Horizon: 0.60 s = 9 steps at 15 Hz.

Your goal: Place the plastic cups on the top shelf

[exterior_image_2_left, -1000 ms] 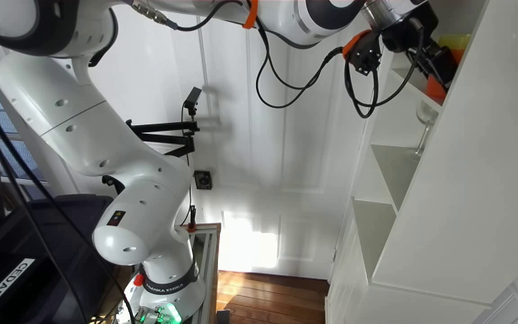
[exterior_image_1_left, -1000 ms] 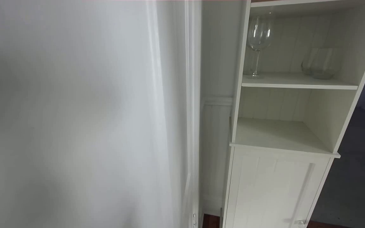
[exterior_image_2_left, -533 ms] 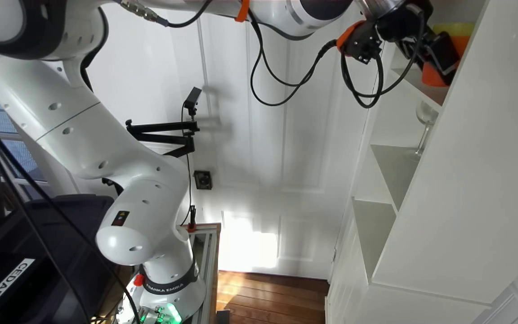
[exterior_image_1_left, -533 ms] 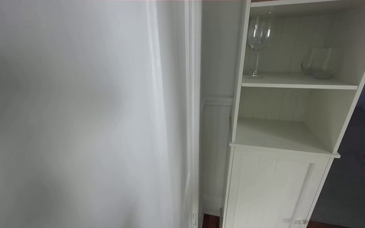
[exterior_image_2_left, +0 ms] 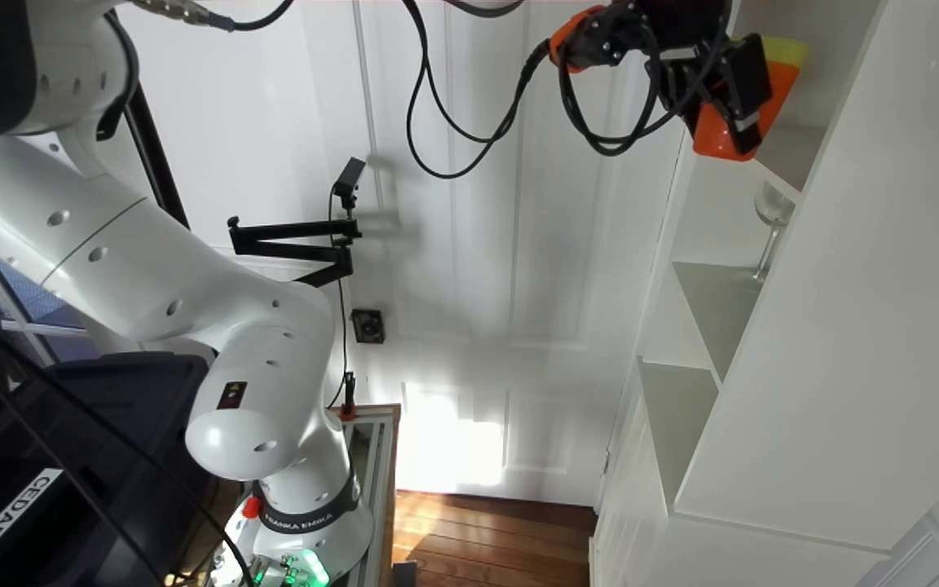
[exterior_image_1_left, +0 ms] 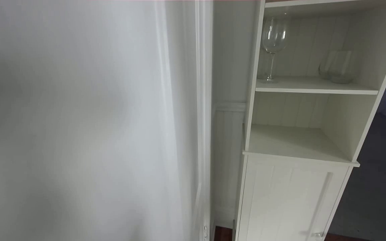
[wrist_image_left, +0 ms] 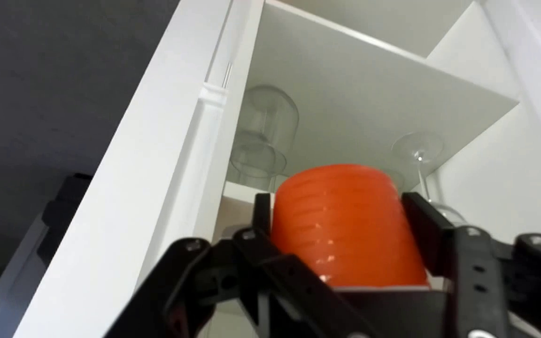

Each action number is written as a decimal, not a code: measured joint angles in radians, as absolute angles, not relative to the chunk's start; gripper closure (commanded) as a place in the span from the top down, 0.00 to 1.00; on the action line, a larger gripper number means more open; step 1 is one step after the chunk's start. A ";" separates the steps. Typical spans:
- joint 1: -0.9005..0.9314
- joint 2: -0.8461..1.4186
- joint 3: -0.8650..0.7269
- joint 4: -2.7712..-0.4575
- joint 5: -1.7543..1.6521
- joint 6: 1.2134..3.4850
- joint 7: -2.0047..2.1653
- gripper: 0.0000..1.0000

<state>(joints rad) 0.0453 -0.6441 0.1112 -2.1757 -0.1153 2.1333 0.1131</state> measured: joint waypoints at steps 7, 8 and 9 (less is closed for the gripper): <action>0.103 -0.741 0.035 -2.129 -0.079 1.915 -0.105 0.45; 0.109 -0.755 0.024 -2.119 -0.076 1.897 -0.134 0.45; 0.113 -0.768 0.015 -2.108 -0.075 1.881 -0.157 0.45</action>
